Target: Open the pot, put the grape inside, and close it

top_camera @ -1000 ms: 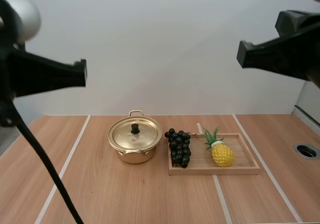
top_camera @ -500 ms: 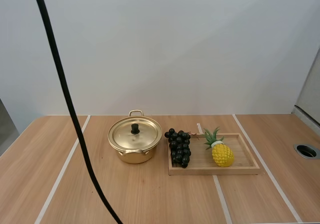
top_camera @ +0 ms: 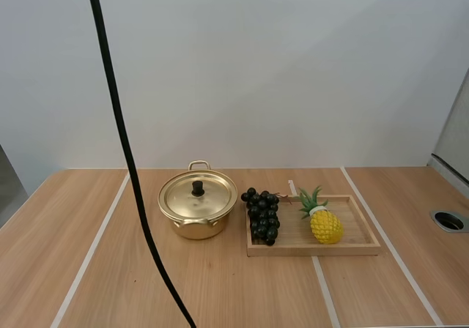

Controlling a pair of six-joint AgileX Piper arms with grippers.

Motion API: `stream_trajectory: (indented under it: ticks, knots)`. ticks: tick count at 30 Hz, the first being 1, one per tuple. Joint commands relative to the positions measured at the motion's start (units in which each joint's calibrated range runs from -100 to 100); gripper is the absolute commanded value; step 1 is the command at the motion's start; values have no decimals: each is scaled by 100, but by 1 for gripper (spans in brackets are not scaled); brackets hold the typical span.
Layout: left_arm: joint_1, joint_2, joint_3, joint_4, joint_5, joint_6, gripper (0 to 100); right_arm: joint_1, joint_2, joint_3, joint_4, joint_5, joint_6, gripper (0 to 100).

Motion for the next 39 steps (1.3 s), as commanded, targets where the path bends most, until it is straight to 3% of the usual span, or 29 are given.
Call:
stream_trajectory:
  ticks: [1, 2, 10, 22, 39]
  knots:
    - [5, 47, -41, -198, 116, 49, 100, -23, -31, -58, 41, 92, -51, 82]
    - [5, 47, -41, -198, 134, 49, 100, -41, -31, -58, 41, 92, -51, 100]
    - [5, 363, -41, -331, 923, 111, 100, -87, -31, -58, 131, 279, -51, 100]
    - [5, 1801, -41, -1470, 3633, 1089, 100, -87, -21, -58, 402, 1250, -51, 100]
    - [5, 3276, 328, -1502, 4724, 1473, 100, -87, 241, -63, 726, 1883, 3, 100]
